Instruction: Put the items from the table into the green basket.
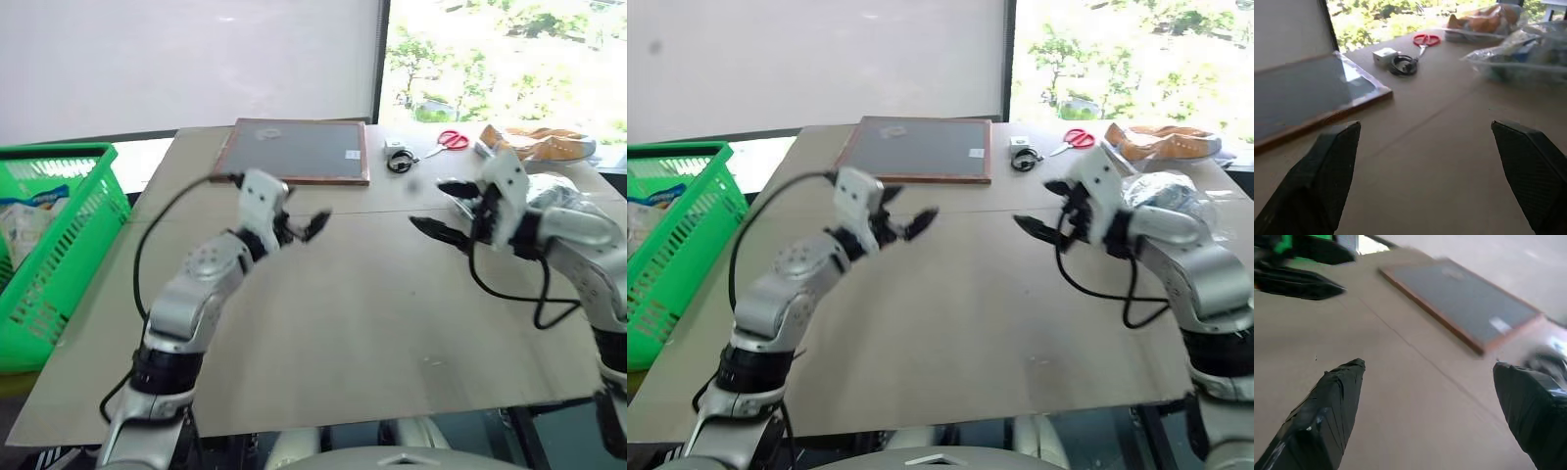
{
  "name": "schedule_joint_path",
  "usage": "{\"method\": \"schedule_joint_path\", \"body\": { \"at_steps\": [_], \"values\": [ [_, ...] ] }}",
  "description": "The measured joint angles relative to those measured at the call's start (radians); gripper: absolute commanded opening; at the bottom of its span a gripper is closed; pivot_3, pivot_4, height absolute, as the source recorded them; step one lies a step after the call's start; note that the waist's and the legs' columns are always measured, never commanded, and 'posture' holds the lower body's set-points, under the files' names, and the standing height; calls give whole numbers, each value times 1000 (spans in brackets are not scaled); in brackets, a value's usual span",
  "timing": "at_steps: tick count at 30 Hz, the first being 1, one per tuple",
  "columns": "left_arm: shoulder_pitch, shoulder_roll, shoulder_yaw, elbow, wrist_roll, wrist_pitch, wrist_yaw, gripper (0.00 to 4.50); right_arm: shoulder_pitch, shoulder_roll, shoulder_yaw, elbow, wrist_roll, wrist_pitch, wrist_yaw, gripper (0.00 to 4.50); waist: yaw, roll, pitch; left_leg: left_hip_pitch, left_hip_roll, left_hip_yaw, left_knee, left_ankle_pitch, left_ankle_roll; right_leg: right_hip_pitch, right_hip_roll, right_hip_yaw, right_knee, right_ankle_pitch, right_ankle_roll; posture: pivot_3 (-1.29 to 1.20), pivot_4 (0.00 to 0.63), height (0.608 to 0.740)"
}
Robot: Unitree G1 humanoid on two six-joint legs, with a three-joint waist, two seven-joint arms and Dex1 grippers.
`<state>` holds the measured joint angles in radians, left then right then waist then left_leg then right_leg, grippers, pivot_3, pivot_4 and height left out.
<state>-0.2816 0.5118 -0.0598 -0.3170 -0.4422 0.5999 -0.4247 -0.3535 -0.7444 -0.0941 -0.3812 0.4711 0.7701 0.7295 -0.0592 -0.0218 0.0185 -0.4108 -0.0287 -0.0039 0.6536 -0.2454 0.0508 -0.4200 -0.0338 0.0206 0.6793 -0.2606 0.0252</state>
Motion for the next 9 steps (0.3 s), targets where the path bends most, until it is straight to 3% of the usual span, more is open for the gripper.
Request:
{"method": "schedule_joint_path", "body": {
  "at_steps": [5, 9],
  "values": [
    [102, 77, 39, -74, -28, 24, -91, 4480, 237, -71, -186, -98, 11, 2, 5, 4500, 5, 10, 7, 33, 6, -1, -4, 1, -2, 34, 7, -3, -7, -2, -9, -111, 0, 740],
    [177, 92, 101, -93, -63, 37, -126, 4480, 370, -78, -286, -142, 22, 8, 6, 4500, -2, 13, 8, 36, 9, 0, -3, 1, -2, 40, 9, -3, -12, -4, -7, -124, 0, 740]
  ]
}}
